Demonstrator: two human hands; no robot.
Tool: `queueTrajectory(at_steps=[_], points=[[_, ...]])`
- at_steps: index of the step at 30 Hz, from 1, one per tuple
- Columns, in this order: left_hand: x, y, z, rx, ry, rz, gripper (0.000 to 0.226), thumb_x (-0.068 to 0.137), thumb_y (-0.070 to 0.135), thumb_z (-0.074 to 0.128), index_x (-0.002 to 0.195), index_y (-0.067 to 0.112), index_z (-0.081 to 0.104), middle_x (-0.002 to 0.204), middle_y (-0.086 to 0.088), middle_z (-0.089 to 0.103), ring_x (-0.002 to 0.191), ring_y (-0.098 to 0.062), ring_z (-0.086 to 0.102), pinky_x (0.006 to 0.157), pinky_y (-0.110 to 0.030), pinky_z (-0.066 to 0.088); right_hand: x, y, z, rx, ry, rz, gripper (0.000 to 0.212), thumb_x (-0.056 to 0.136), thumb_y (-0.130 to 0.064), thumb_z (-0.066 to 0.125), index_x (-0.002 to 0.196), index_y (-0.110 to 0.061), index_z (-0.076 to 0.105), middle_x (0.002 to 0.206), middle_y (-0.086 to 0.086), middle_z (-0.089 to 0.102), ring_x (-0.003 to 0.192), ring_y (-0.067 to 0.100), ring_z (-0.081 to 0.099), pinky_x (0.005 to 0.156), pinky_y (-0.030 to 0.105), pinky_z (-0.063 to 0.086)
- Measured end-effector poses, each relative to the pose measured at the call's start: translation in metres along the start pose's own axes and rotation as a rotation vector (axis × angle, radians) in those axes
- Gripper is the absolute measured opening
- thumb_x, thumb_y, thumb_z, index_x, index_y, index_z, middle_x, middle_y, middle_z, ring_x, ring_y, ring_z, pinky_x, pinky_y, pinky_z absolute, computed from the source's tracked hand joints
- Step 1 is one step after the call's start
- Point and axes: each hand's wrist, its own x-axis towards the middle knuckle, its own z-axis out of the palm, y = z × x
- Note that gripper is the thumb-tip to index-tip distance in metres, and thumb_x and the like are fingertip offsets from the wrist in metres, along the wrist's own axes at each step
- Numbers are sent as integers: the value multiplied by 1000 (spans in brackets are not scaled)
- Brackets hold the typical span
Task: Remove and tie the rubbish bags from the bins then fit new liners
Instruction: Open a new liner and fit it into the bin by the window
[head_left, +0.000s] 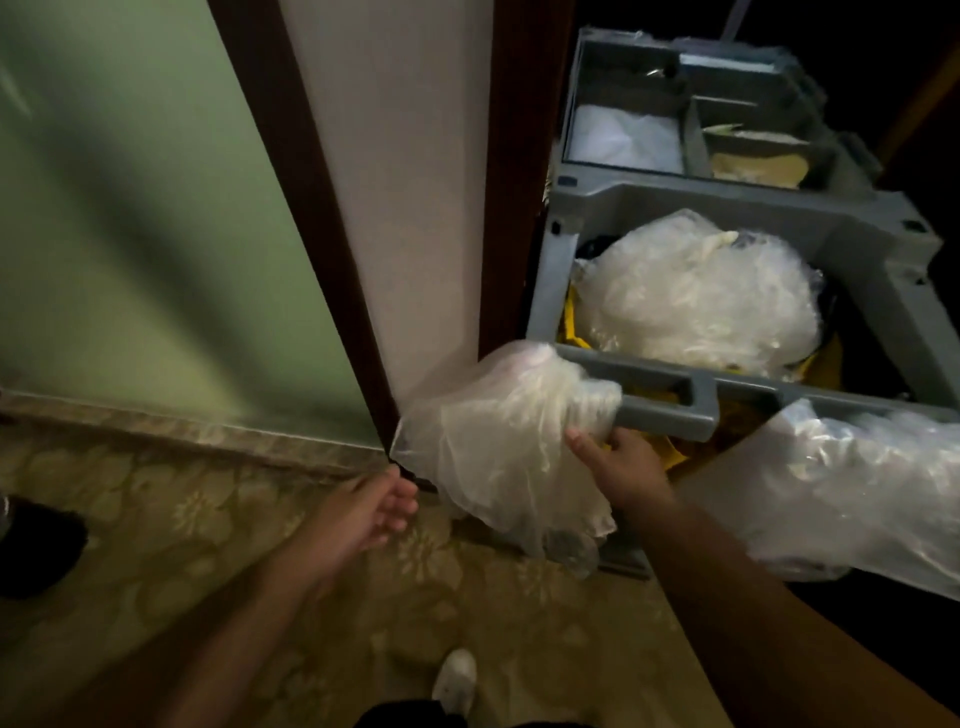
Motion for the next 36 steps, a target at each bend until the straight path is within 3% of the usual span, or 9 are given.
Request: queueTrajectory(at_steps=[2,5,12,16,19,23,26,29,36], points=[[5,11,-7,13,-51,29,39,102,43,42,99,18,72,93,-2,77,84,-19,68,72,-31,49,-2,2,6,-5,124,-4,32,91,-47,67,108,-19,70,96,-3,70,91,21,69,80,45,59],[11,35,-4,-27,-117,100,38,104,37,42,99,14,72,91,-4,77,81,-19,67,74,-32,49,-14,-4,-9,95,292,-3,21,97,-32,61,111,-17,66,89,-4,65,81,13,64,60,30,49],[0,102,43,-184,-348,218,38,104,31,39,94,9,69,80,-5,72,70,-15,62,66,-28,44,-67,-33,-76,258,317,-177,13,97,-30,59,110,-27,61,97,6,70,86,23,71,67,43,59],[-28,126,81,-93,-629,219,46,92,47,44,102,9,68,90,-9,72,79,-18,63,72,-30,46,-106,-39,-103,264,341,-275,10,93,-30,62,102,-32,63,95,9,73,87,31,72,79,58,59],[-52,134,120,-9,-802,166,61,87,57,48,120,9,65,111,-15,71,98,-26,65,88,-38,49,-147,-40,-117,230,288,-337,15,85,-38,65,99,-39,63,96,7,72,88,30,72,79,56,59],[-108,129,184,-166,-1144,35,101,58,72,78,133,7,57,112,-9,69,102,-25,66,102,-47,37,-218,-12,-141,115,281,-327,11,87,-23,67,94,-32,63,89,-6,70,82,12,69,72,33,57],[-165,119,225,-274,-1327,-85,84,70,59,77,135,9,59,133,-20,61,125,-35,57,112,-52,37,-279,22,-158,40,359,-219,20,80,-26,63,93,-41,60,88,-14,66,80,6,65,70,32,53],[-226,106,259,-255,-1359,-130,49,88,48,58,112,7,74,113,-19,69,103,-29,68,92,-42,54,-342,54,-174,43,531,-84,25,86,-15,62,101,-34,56,92,-6,64,77,9,64,67,37,56],[-401,24,323,-214,-1475,-309,40,90,45,54,87,7,68,93,-11,65,100,-27,63,101,-45,46,-532,134,-199,-80,661,182,36,82,-44,75,113,-37,57,98,-12,66,83,3,65,62,19,50]])
